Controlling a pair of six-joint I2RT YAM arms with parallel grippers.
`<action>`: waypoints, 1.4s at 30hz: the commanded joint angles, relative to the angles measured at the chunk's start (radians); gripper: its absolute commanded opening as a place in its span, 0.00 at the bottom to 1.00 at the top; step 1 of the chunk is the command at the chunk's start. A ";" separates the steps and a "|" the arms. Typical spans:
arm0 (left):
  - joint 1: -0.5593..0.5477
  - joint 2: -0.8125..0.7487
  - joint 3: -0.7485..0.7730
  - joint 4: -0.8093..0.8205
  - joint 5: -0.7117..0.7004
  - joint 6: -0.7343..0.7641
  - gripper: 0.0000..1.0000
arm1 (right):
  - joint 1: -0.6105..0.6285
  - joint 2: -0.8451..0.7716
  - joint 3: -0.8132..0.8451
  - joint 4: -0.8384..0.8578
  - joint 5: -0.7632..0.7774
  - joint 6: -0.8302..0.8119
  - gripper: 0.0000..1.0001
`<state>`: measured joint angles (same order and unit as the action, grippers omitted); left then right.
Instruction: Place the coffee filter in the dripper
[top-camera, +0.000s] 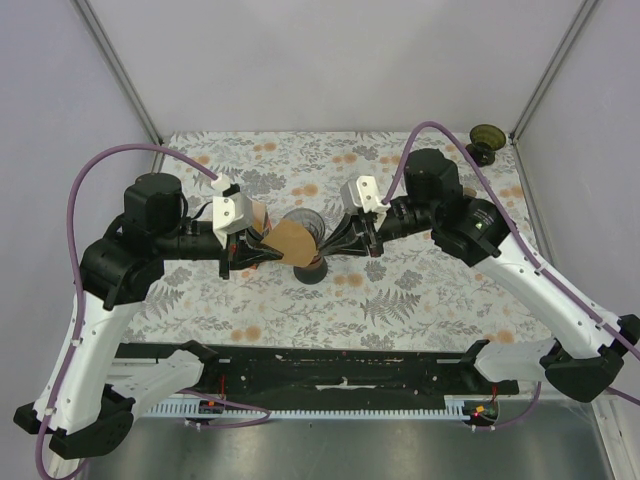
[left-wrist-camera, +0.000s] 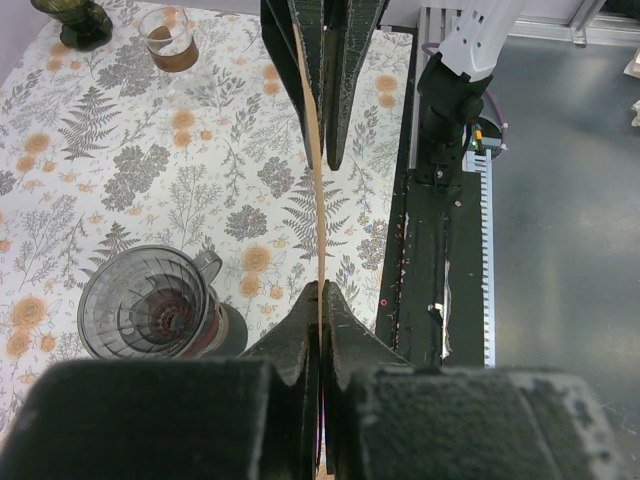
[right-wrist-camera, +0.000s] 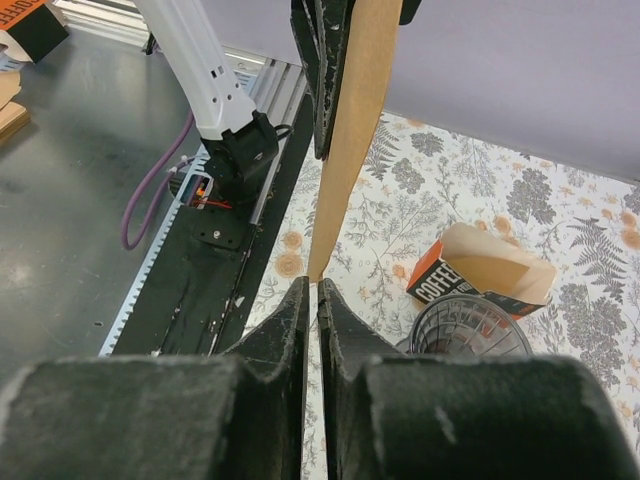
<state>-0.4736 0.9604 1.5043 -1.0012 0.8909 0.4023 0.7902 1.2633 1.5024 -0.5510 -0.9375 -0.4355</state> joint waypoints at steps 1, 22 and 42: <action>-0.003 0.000 0.027 0.004 -0.003 0.026 0.02 | 0.011 0.001 0.028 0.002 -0.007 -0.009 0.13; -0.003 0.003 0.025 0.004 -0.004 0.032 0.02 | 0.030 0.045 0.055 0.000 -0.018 0.001 0.20; -0.003 -0.002 0.016 -0.002 -0.060 0.058 0.02 | 0.047 0.048 0.051 0.046 -0.029 0.041 0.28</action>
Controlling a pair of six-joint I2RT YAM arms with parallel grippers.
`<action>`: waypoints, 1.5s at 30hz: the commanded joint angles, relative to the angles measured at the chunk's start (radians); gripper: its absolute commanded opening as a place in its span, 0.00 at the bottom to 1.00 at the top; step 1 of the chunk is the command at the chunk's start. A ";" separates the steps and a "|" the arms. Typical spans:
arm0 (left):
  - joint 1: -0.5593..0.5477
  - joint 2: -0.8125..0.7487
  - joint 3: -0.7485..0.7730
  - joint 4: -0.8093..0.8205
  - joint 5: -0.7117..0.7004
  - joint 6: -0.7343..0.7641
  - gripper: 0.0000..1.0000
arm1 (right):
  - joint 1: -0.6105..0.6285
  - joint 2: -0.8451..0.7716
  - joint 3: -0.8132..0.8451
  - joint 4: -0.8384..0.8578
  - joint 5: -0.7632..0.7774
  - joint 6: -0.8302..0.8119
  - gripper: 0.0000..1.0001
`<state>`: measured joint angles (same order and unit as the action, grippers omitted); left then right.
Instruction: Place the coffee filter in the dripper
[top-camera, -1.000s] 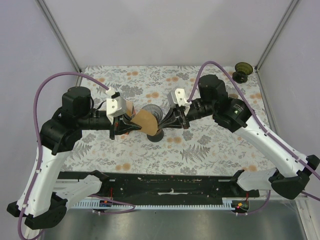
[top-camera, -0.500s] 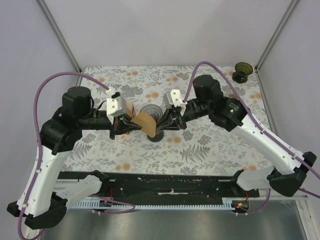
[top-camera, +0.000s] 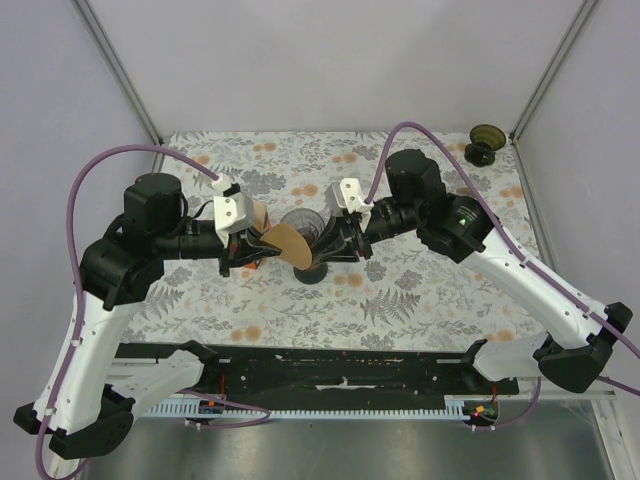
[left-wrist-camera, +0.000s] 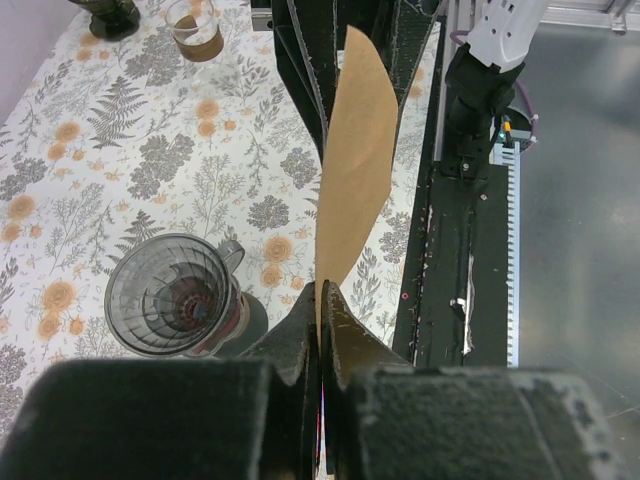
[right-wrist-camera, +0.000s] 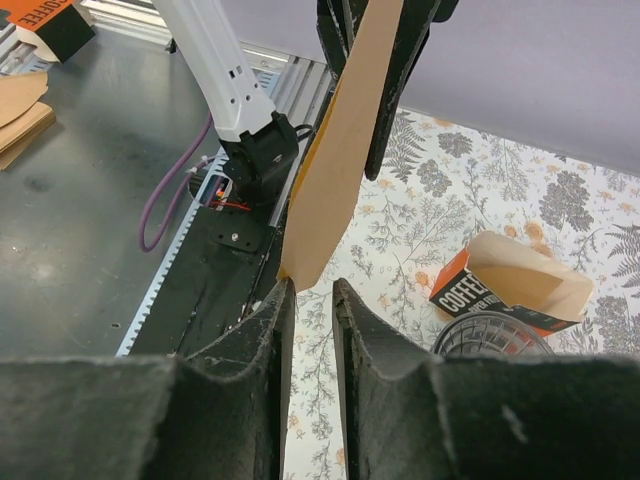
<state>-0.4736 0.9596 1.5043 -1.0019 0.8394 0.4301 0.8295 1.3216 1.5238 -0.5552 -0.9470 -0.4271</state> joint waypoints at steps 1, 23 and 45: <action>-0.003 -0.001 0.016 -0.001 -0.013 0.030 0.02 | 0.008 -0.009 0.032 0.054 -0.024 0.036 0.28; -0.003 -0.009 0.019 0.029 -0.056 0.013 0.02 | 0.019 -0.018 -0.039 0.256 0.201 0.241 0.21; -0.003 -0.013 0.014 0.048 -0.019 0.013 0.02 | 0.020 0.013 -0.053 0.388 0.094 0.356 0.18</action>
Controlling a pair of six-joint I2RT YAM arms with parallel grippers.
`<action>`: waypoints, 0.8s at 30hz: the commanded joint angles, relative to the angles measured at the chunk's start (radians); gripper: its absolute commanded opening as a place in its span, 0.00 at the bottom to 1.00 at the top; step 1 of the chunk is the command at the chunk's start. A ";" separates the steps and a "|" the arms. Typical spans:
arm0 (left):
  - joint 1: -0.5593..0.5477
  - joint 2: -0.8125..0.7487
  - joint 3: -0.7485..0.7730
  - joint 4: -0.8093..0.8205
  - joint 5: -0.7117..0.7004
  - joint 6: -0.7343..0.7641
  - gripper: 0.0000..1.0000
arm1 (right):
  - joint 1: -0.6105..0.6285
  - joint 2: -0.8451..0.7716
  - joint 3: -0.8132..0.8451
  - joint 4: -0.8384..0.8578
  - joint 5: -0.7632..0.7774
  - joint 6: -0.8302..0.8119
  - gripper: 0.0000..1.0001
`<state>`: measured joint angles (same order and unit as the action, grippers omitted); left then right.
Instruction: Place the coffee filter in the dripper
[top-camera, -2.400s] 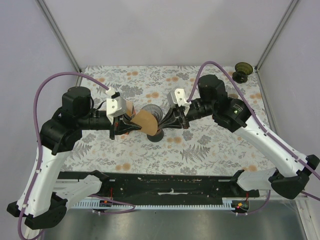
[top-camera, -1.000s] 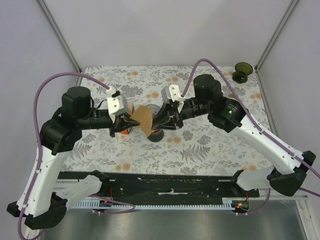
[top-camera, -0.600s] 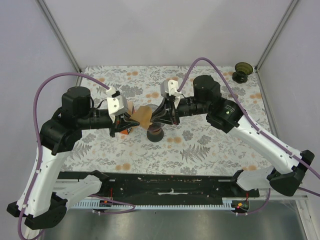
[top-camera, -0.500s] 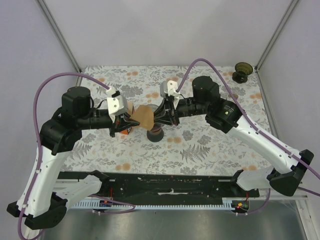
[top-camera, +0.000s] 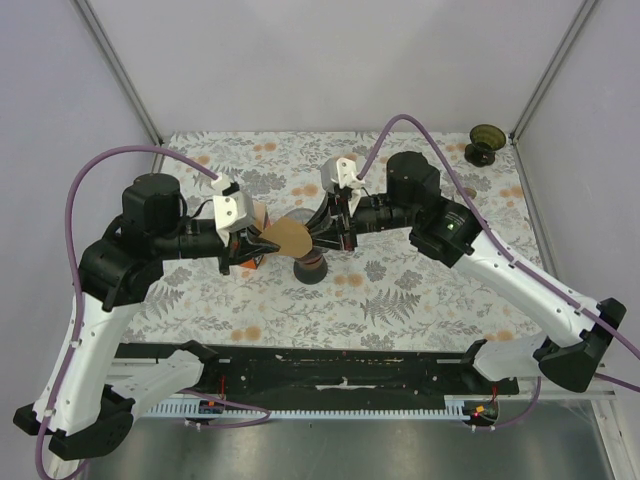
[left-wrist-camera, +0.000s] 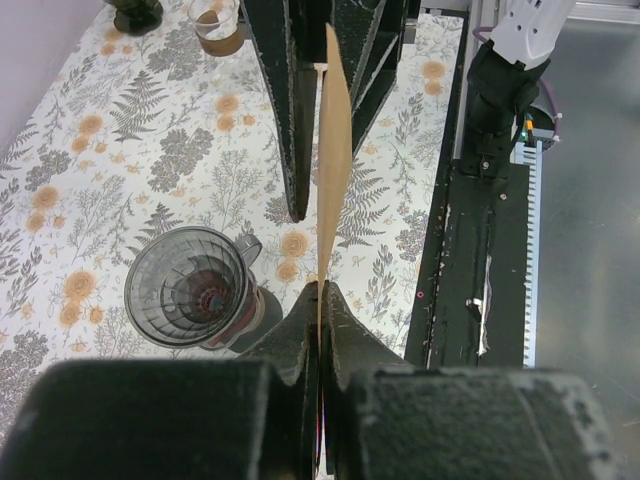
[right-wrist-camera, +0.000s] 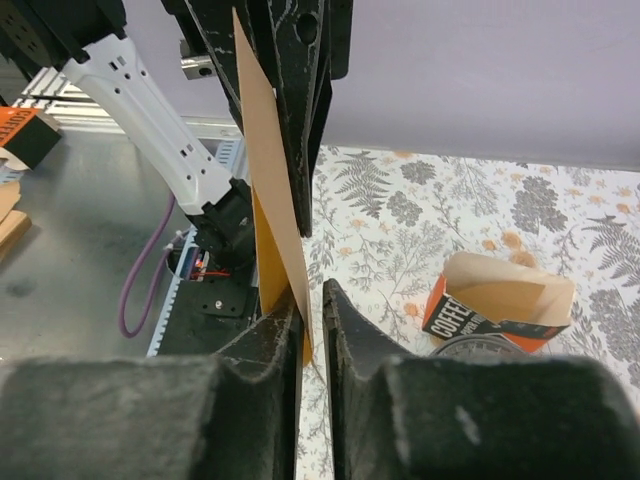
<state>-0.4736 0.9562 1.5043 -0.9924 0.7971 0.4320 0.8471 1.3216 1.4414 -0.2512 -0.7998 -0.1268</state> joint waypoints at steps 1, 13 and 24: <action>-0.003 -0.010 0.013 0.041 0.019 0.008 0.02 | 0.004 0.016 0.028 0.092 -0.059 0.064 0.15; -0.003 -0.019 -0.003 0.173 -0.192 -0.165 0.51 | -0.011 0.005 0.005 0.053 0.192 0.125 0.00; -0.003 0.116 0.200 0.172 -0.581 -0.199 0.69 | -0.106 0.080 0.045 0.026 0.658 0.463 0.00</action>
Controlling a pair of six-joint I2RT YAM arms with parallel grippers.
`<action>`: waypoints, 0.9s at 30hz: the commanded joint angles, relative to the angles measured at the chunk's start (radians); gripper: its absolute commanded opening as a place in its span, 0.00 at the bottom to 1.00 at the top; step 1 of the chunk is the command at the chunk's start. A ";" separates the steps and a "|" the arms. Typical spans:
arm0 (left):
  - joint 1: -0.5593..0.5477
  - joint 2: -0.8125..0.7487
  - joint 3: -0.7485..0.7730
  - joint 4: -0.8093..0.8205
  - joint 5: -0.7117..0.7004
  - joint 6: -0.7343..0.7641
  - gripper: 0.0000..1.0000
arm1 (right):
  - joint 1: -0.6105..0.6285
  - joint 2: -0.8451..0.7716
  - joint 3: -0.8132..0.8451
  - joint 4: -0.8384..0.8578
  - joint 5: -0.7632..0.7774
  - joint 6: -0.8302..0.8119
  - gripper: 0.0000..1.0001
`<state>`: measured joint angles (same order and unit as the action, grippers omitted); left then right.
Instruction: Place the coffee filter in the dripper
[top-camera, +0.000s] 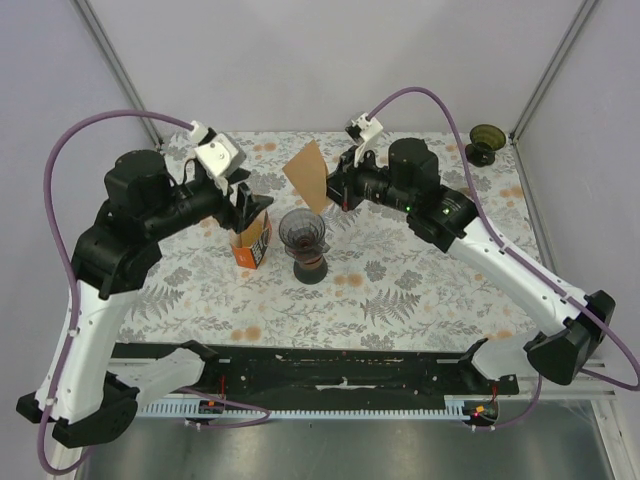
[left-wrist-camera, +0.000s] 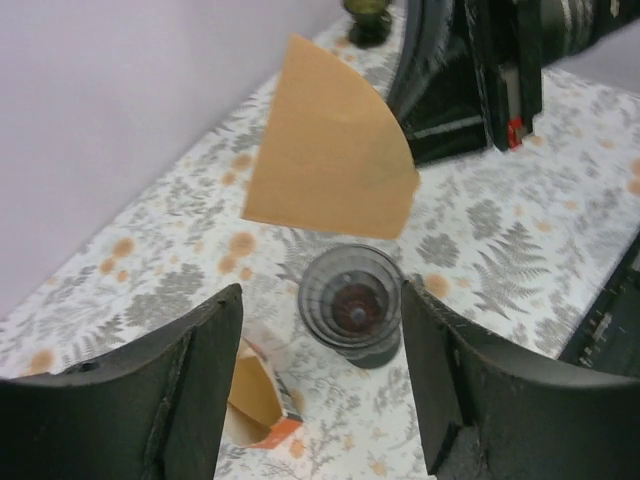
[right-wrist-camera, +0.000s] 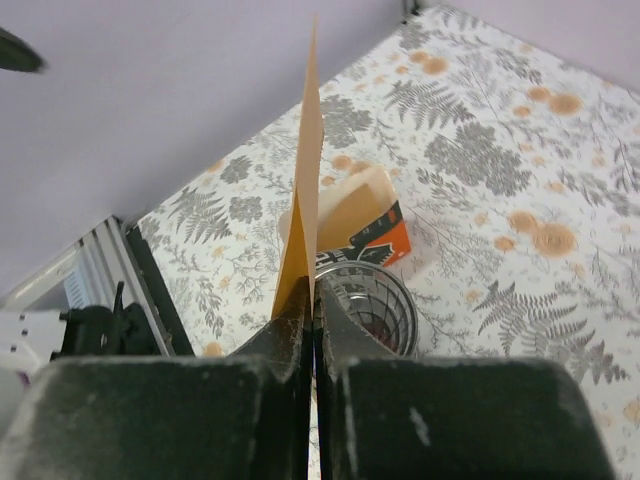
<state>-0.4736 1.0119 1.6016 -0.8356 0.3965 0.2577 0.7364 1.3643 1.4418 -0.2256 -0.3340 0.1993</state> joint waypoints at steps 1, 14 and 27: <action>-0.003 0.080 0.121 0.001 -0.194 -0.023 0.68 | 0.004 0.047 0.051 0.011 0.207 0.159 0.00; -0.229 0.244 0.113 -0.005 -0.453 0.055 0.90 | 0.024 0.131 0.095 0.077 0.234 0.414 0.00; -0.260 0.321 0.121 0.070 -0.553 0.103 0.74 | 0.052 0.144 0.109 0.092 0.184 0.448 0.00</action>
<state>-0.7288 1.3224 1.7020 -0.8459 -0.0822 0.3206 0.7799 1.5169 1.5089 -0.1780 -0.1268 0.6258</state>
